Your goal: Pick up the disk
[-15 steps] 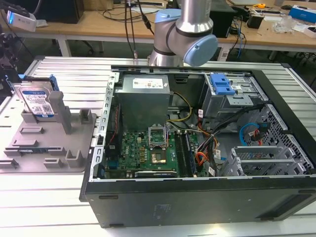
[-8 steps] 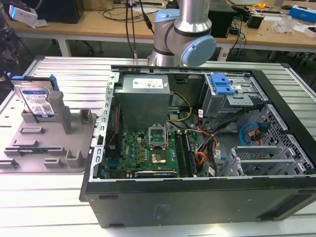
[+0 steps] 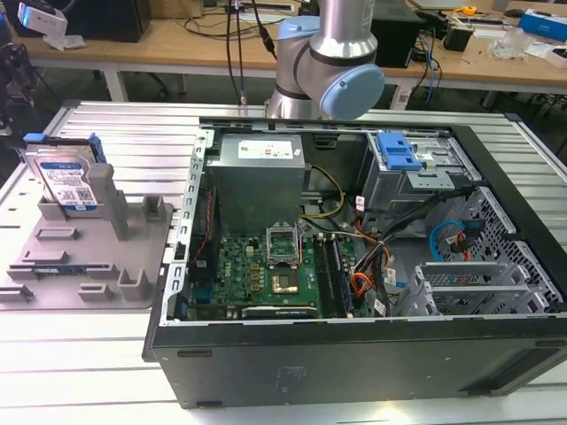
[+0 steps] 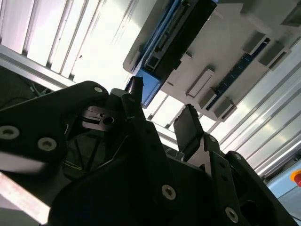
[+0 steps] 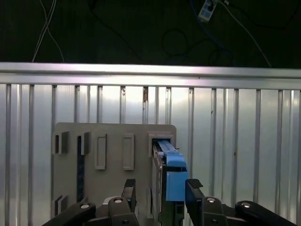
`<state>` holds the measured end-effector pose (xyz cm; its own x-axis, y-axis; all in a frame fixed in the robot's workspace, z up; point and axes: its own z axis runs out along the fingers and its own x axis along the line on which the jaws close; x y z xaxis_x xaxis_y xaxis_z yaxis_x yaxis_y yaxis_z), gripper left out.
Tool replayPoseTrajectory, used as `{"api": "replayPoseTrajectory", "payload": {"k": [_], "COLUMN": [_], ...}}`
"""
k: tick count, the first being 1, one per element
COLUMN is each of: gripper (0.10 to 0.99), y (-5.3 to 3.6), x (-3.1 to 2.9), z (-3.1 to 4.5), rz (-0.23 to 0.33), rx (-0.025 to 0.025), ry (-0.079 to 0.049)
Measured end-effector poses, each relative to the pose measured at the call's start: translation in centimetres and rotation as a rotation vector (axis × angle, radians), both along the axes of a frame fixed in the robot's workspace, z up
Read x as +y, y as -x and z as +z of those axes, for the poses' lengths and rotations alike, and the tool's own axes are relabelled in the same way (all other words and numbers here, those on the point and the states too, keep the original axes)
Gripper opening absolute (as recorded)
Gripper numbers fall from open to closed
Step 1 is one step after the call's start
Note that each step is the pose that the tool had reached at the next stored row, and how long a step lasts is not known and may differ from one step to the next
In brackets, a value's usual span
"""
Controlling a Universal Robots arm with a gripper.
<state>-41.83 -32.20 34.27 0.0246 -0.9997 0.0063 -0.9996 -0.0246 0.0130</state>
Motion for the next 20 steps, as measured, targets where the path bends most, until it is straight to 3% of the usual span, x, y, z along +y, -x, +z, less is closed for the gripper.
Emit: {"api": "replayPoseTrajectory", "payload": {"k": [3, 11, 20], "gripper": [0.541, 0.541, 0.541], "y": [0.03, -0.01, -0.31], "x": [0.49, 0.58, 0.63], "z": [-0.12, -0.13, -0.70], "rz": [0.003, -0.001, -0.002], "rx": [0.0000, 0.0000, 0.0000], "ry": [0.000, -0.001, -0.001]}}
